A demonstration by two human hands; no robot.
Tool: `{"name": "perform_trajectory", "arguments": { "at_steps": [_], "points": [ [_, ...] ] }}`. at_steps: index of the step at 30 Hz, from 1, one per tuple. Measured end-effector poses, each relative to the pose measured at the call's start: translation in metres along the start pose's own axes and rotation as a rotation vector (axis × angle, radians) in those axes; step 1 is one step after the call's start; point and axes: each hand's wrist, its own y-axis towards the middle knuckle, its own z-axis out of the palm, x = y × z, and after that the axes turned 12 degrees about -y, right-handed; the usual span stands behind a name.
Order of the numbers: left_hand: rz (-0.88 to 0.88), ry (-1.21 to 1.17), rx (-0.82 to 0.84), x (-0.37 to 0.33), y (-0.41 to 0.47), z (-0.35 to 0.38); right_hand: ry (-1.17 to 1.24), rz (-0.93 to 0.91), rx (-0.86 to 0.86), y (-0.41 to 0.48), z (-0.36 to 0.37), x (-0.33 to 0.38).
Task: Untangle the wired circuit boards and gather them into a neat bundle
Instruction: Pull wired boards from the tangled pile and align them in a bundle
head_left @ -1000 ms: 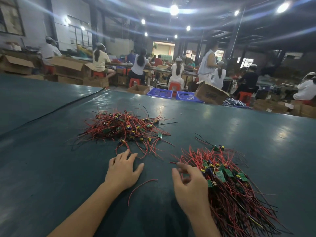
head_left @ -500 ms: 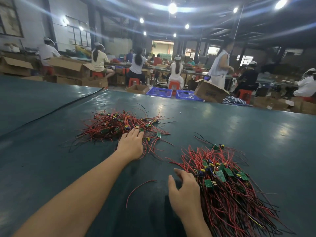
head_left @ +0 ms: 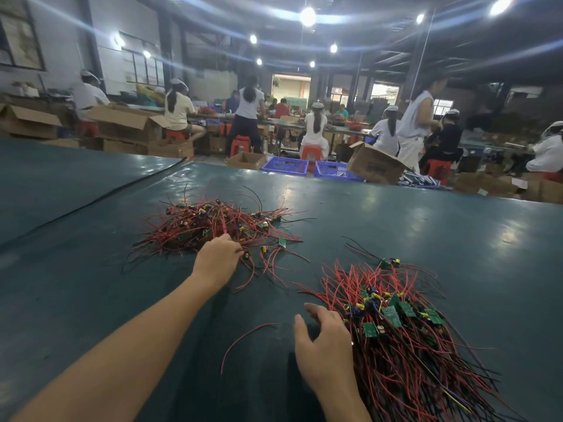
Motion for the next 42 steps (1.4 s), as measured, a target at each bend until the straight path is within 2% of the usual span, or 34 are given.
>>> {"name": "perform_trajectory", "arguments": {
  "at_steps": [2, 4, 6, 10, 14, 16, 19, 25, 29, 33, 36, 42],
  "points": [
    [0.030, -0.308, -0.228, -0.007, -0.012, -0.007, -0.003, -0.001, -0.001, 0.000, 0.000, 0.001],
    [0.063, -0.519, -0.425, -0.021, -0.024, -0.016, -0.009, -0.001, 0.007, -0.001, 0.000, 0.002],
    [0.040, -0.741, -0.538, -0.037, -0.036, -0.025, 0.010, -0.003, 0.017, -0.001, 0.000, 0.004],
    [-0.147, -1.257, -0.490, -0.072, -0.060, -0.035, 0.176, 0.039, 0.064, -0.003, -0.001, 0.012],
    [-0.393, -1.759, -0.281, -0.096, -0.085, -0.034, 0.506, 0.129, 0.159, -0.006, -0.005, 0.023],
    [-0.478, -1.912, -0.187, -0.100, -0.099, -0.033, 0.630, 0.163, 0.197, -0.007, -0.007, 0.029],
    [-0.537, -1.923, -0.119, -0.099, -0.111, -0.031, 0.704, 0.163, 0.149, -0.008, -0.009, 0.032],
    [-0.524, -1.736, -0.077, -0.095, -0.113, -0.029, 0.683, 0.164, 0.097, -0.011, -0.010, 0.032],
    [-0.480, -1.544, 0.055, -0.094, -0.116, -0.022, 0.665, 0.156, 0.083, -0.011, -0.011, 0.031],
    [-0.478, -1.512, 0.201, -0.096, -0.119, -0.018, 0.690, 0.145, 0.083, -0.014, -0.014, 0.033],
    [-0.469, -1.561, 0.184, -0.097, -0.121, -0.019, 0.688, 0.148, 0.071, -0.014, -0.015, 0.033],
    [-0.289, -1.452, 0.143, -0.096, -0.123, -0.020, 0.671, 0.187, -0.008, -0.012, -0.010, 0.028]
  ]
}}
